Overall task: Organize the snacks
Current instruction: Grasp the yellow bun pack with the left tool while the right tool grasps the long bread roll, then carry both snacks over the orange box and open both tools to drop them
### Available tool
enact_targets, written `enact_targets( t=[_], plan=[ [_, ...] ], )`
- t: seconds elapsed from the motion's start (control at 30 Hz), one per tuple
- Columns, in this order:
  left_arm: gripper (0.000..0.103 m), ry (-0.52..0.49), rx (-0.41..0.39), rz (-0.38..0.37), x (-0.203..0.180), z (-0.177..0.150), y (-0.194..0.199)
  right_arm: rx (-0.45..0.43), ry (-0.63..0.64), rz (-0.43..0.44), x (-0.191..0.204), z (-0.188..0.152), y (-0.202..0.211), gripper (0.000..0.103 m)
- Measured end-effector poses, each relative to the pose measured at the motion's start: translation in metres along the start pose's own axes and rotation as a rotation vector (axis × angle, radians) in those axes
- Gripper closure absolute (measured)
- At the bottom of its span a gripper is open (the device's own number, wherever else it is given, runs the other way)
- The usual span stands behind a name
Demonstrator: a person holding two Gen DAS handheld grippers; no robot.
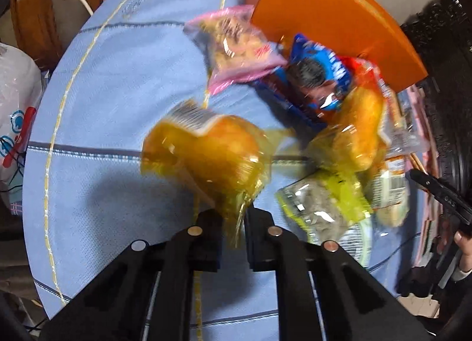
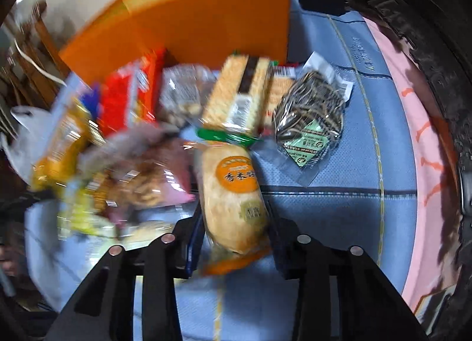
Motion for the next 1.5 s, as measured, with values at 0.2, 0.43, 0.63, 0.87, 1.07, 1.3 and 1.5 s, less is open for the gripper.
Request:
enact_targets(
  t=[0.2,0.43,0.63,0.87,1.07,1.3,1.5],
  plan=[
    [0.054,-0.070,-0.002,0.024,-0.008,0.000,0.024,-0.031,-0.018,0.070,0.003,0.002,0.025,0.065],
    [0.008,-0.156,-0.031,0.120,0.010,-0.012,0.055,-0.025,-0.067,0.099,-0.002,-0.007,0.022,0.065],
    [0.008,-0.093,-0.046,0.095,0.015,0.014,0.033,-0.030,-0.063,0.107,0.007,-0.008,0.025,0.065],
    [0.006,-0.123,0.038,0.086,-0.007,0.030,-0.025,-0.037,-0.088,0.092,-0.001,-0.011,0.031,0.065],
    [0.042,-0.141,0.016,0.104,-0.013,0.028,-0.029,-0.037,-0.082,0.099,0.002,-0.010,0.032,0.065],
    [0.044,-0.157,-0.069,0.132,0.002,0.008,0.031,-0.066,-0.037,0.139,0.019,0.005,0.042,0.065],
    [0.044,-0.150,-0.223,0.099,-0.004,0.028,0.104,-0.168,-0.030,0.179,0.029,0.042,0.067,0.065]
  ],
)
Point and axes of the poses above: each gripper's, at about its wrist camera, not at the fingertips, and y roughly against the way its jaws point, x to its left, z to its top, the point moved 6 cm from there along -y, roughly the way its jaws point, and after that the axes turned 3 degrees about y, right-handed, at the moved point
